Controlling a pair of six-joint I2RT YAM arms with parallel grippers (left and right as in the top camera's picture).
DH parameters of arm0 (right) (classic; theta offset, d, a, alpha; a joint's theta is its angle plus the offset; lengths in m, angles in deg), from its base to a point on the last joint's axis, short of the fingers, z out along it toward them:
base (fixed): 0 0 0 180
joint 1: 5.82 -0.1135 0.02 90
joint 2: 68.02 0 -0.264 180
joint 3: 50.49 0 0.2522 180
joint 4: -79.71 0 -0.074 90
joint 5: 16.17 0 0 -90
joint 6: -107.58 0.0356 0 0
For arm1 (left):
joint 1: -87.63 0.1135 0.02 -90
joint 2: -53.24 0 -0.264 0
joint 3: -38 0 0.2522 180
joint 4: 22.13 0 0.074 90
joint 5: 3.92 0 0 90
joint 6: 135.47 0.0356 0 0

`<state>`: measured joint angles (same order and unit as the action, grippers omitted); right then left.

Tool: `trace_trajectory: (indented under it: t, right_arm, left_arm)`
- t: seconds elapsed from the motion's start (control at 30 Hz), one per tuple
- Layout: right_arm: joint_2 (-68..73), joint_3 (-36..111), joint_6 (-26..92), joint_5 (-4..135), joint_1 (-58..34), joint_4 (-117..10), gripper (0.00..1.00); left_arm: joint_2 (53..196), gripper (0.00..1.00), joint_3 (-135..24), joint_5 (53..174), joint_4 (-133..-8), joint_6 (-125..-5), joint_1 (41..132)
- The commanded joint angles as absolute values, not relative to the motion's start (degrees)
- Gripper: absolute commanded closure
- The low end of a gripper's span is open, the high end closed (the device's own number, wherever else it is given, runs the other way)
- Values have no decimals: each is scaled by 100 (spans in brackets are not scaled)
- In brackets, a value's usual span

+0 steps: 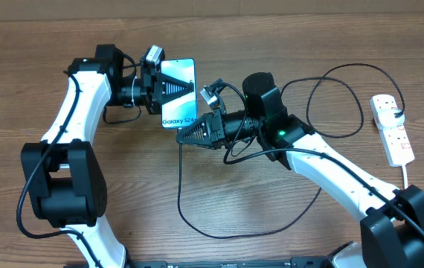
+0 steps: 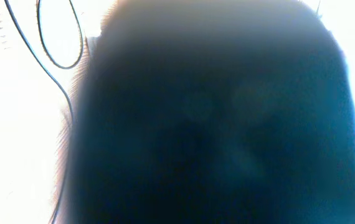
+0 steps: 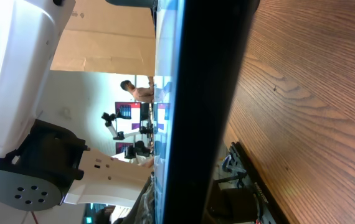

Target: Plug charger to phone and switch on socket

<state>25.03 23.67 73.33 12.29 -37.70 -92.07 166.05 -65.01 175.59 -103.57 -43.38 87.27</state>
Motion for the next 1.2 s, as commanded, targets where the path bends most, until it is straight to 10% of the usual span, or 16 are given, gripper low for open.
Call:
trace_trajectory:
  t: [0.0, 0.07, 0.17, 0.2, 0.53, 0.93, 1.17]
  right_arm:
    - [2440, 2501, 7311, 2449, -3418, -9411, 96]
    - [2440, 2501, 7309, 2504, -3418, -9424, 88]
    - [2440, 2501, 7217, 2359, -3418, -9421, 4]
    - [2440, 2501, 7106, 2257, -3418, -9419, 0]
    - [2440, 2501, 6983, 1874, -3418, -9332, 4]
    - [2440, 2501, 6830, 1649, -3335, -9332, 69]
    - [2440, 2501, 6813, 1627, -3234, -9332, 73]
  left_arm:
    - [16369, 96, -6497, 17553, -10510, -4161, 8405]
    - [16369, 96, -6497, 17553, -10510, -4161, 8405]
    - [16369, 96, -6497, 17537, -10506, -4159, 8408]
    - [16369, 96, -6497, 17522, -10508, -4161, 8408]
    - [16369, 96, -6497, 17205, -10512, -4163, 8320]
    - [16369, 95, -6497, 17210, -10512, -4172, 8305]
    - [16369, 96, -6497, 17203, -10506, -4178, 8305]
